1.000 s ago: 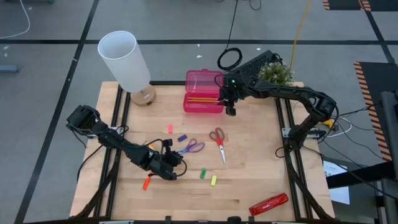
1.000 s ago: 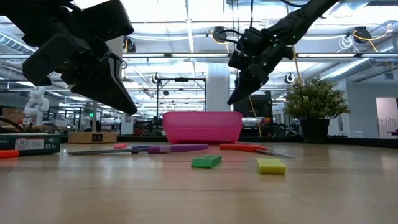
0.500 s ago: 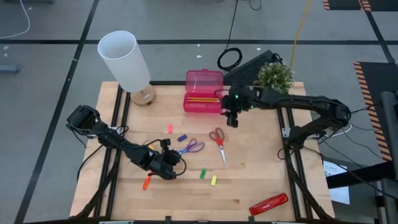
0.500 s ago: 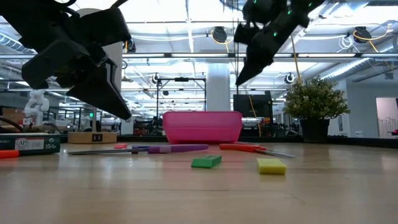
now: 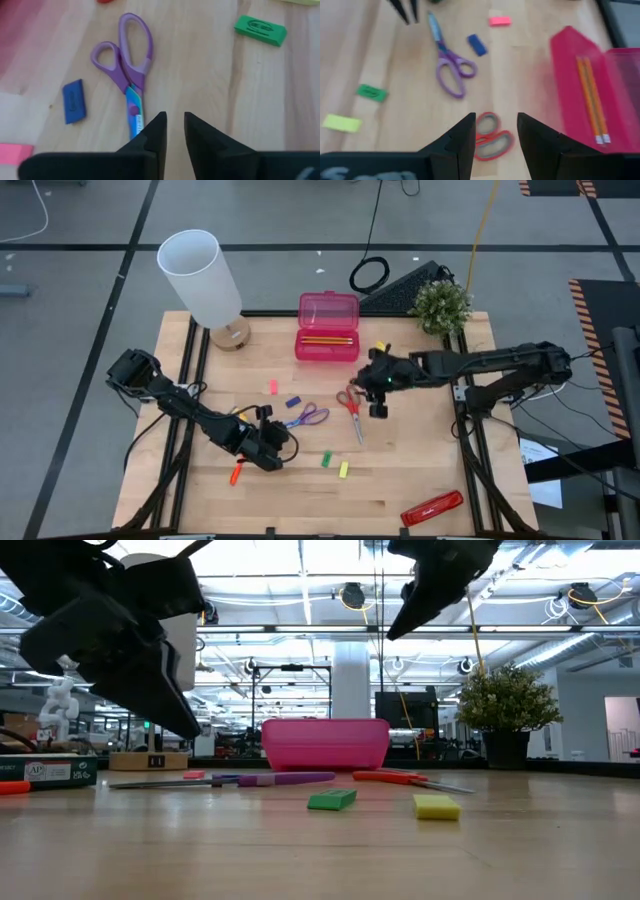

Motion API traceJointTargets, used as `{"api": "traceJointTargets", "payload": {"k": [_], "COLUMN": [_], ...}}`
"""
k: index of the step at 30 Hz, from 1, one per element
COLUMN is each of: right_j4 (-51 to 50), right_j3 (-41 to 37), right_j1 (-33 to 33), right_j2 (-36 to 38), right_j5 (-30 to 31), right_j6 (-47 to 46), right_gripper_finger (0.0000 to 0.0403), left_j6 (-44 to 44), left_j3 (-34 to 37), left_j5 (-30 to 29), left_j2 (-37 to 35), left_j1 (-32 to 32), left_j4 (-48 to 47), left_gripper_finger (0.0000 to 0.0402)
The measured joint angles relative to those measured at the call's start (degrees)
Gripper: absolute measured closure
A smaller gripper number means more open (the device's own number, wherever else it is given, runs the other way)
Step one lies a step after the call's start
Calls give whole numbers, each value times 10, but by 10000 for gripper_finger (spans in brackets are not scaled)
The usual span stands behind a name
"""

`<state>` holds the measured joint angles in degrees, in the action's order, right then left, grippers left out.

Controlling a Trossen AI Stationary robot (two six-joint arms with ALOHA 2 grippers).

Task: Pack school essentials
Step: Put the orange pen into the red supply box

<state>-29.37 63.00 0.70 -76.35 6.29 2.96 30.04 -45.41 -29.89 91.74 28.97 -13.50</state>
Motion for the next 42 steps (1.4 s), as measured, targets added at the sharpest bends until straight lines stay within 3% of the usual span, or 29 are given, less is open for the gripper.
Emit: {"api": "traceJointTargets", "payload": {"k": [6, 11, 20, 24, 31, 37, 42], "right_j4": [-3, -13, -20, -40, -61, -62, -60], "right_j3": [0, 0, 0, 0, 0, 0, 0], "right_j1": [58, 112, 177, 194, 205, 204, 204], "right_j2": [0, 0, 0, 0, 0, 0, 0], "right_j5": [3, 45, 42, 42, 42, 42, 42], "right_j6": [-42, -77, -109, -125, -127, -110, -91], "right_gripper_finger": [264, 264, 264, 264, 264, 264, 264], "left_j6": [1, -7, 19, 112, 354, 533, 612], "left_j3": [0, 0, -21, -43, -113, -125, -125], "left_j5": [34, 47, 98, 131, 152, 195, 201], "left_j2": [0, 0, -27, -42, -47, -47, -47], "left_j1": [0, 0, 0, 23, 96, 139, 161], "left_j4": [0, 0, -27, -89, -270, -310, -361], "left_gripper_finger": [316, 316, 316, 316, 316, 316, 315]}}
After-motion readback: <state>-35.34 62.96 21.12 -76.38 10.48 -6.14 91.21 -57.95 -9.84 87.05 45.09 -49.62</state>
